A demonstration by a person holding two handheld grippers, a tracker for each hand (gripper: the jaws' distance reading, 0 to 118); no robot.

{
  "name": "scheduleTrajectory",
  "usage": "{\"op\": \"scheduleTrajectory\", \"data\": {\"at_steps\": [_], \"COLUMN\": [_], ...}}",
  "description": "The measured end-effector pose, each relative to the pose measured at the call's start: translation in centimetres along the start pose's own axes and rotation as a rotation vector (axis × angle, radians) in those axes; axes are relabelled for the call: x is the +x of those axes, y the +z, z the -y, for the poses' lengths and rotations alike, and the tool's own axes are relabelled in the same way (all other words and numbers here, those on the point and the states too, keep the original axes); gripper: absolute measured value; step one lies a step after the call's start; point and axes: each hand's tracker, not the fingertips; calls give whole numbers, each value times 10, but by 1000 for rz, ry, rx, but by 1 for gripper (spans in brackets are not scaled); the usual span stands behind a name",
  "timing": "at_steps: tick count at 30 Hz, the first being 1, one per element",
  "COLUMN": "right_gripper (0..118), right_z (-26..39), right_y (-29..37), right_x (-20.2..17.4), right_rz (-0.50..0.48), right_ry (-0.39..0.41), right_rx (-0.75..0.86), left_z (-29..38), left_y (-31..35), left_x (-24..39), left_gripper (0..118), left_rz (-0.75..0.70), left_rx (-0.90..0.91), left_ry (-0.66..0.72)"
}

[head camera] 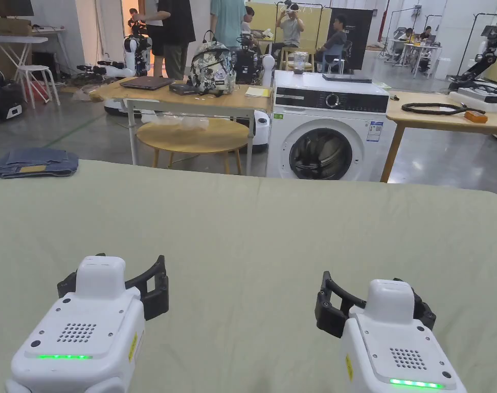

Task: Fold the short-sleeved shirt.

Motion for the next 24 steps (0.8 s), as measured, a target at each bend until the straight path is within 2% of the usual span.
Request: {"op": "scheduleTrajectory", "data": {"at_steps": [5,8,12,16,21,24], "right_gripper": [98,98,98,98,98,98], "right_z": [-5,-6,-8,-8,-10,-12], "right_y": [-6,-7,-12,-13,-12,-13], "right_x": [0,1,-3,-3,-9,-6], "right_rz": [21,22,92,62,117,99], "right_ry": [-34,-52,-50,-72,-66,-87], "right_rx": [-38,-47,-91,-114,-134,-139], "left_z": [0,-1,-2,0,2,1], "left_y": [2,2,-2,-3,-4,-4], "left_x": [-5,-3,-3,-7,-8,-6], "left_gripper": [82,83,83,83,83,83], "left_rz": [58,28,13,10,-19,-36], "left_rx": [35,49,39,49,70,72], "left_ry": [36,7,0,38,32,14]}}
